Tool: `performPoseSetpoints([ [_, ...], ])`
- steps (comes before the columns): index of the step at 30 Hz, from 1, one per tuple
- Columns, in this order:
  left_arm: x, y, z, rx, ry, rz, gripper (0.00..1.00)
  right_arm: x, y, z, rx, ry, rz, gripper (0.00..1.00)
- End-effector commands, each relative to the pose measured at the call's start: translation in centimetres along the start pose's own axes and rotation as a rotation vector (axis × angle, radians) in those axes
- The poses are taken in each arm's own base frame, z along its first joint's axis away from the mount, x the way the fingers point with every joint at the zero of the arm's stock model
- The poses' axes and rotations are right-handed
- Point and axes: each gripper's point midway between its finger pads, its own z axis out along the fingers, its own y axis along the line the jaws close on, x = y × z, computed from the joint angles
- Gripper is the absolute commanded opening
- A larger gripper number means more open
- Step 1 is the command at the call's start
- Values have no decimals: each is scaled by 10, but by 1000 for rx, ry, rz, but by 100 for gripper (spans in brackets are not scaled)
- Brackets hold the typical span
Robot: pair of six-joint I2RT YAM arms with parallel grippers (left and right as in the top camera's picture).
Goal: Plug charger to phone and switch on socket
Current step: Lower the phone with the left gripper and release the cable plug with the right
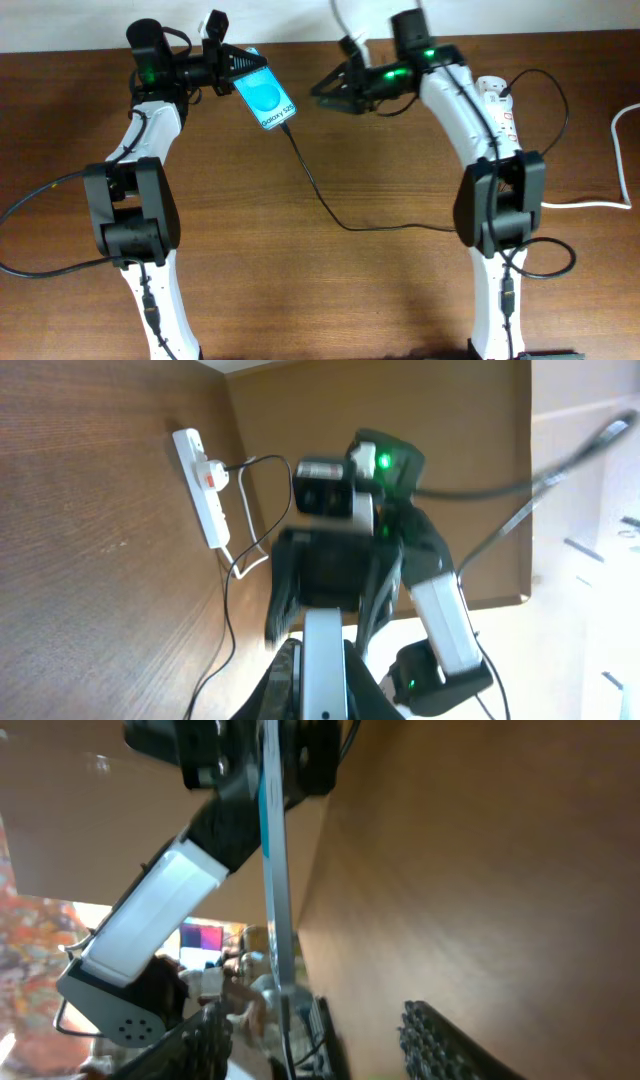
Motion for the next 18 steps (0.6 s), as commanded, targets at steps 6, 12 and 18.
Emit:
performPoseSetpoints([
  [6,26,9,46,35,110,120,0,-8,-64,-70,235,-113,46,67],
  [12,51,88,94,-38,122,-127,0,16,-93,-70,422,-45,104,67],
  [18,59,115,97,-50,124,-45,0,21,-111,-81,542,-39,130,68],
])
